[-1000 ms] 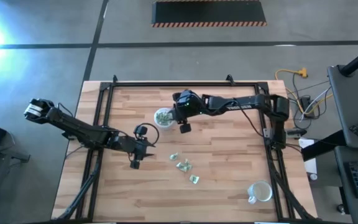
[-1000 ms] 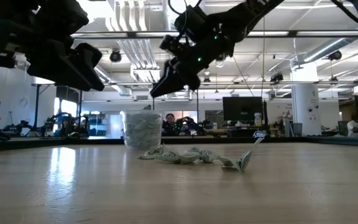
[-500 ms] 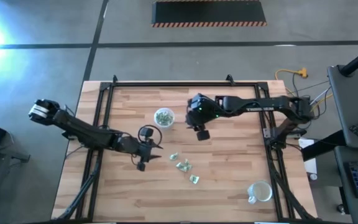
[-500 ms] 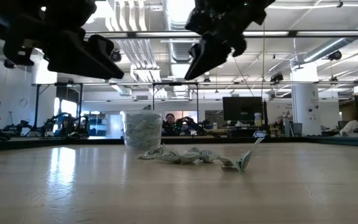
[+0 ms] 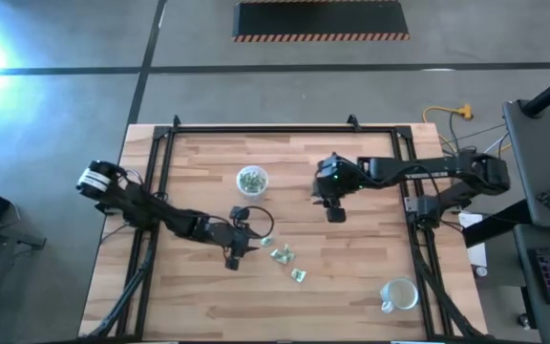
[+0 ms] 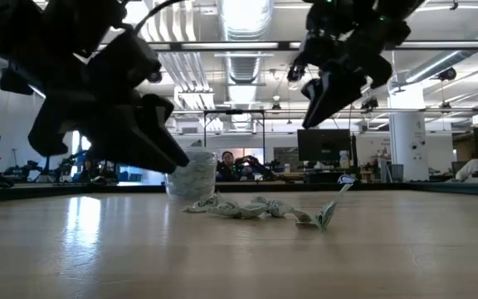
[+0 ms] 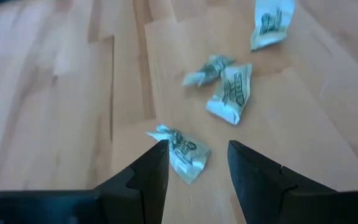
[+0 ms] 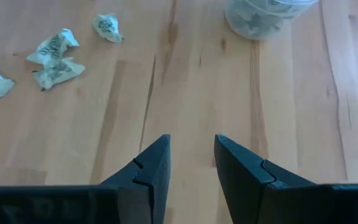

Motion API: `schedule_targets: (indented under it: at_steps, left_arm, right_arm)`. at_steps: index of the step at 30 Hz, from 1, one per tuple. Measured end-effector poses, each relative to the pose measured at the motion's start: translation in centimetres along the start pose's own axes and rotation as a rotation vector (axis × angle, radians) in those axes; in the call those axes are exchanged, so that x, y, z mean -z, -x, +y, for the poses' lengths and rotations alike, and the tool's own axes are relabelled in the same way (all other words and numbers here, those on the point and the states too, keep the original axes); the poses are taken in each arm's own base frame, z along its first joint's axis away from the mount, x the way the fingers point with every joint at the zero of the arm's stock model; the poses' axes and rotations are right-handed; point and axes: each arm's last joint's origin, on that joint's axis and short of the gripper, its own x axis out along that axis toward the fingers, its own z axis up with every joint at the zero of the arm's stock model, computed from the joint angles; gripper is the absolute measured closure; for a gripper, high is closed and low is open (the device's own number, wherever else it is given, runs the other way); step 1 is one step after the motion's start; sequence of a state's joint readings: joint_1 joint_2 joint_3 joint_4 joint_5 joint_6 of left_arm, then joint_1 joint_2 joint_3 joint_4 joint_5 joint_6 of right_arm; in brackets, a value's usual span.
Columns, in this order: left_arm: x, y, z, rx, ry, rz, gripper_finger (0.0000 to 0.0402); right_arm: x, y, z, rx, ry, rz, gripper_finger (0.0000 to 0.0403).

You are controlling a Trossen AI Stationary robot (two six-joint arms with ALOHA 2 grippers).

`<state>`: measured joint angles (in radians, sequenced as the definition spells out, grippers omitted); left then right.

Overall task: Pick and place Stevia / Truvia into bins
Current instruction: Put the stevia packet into the transparent container

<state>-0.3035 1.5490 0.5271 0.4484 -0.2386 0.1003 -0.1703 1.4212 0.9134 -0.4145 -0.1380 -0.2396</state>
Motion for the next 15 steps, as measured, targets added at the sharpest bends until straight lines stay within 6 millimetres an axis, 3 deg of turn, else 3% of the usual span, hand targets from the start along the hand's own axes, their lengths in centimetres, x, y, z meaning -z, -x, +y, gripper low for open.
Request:
schedule_targets:
  at_steps: [7, 15]
  left_arm:
    - [0.0, -0.9, -0.1, -0.004, 0.097, -0.018, 0.0253]
    - [0.7, -1.8, -0.1, -0.011, 0.202, 0.002, 0.0253]
  right_arm:
    - [2.7, 1.2, 0.8, 0.023, 0.011, -0.09, 0.0296]
    - [3.4, 3.6, 1.3, 0.044, -0.025, -0.2, 0.0308]
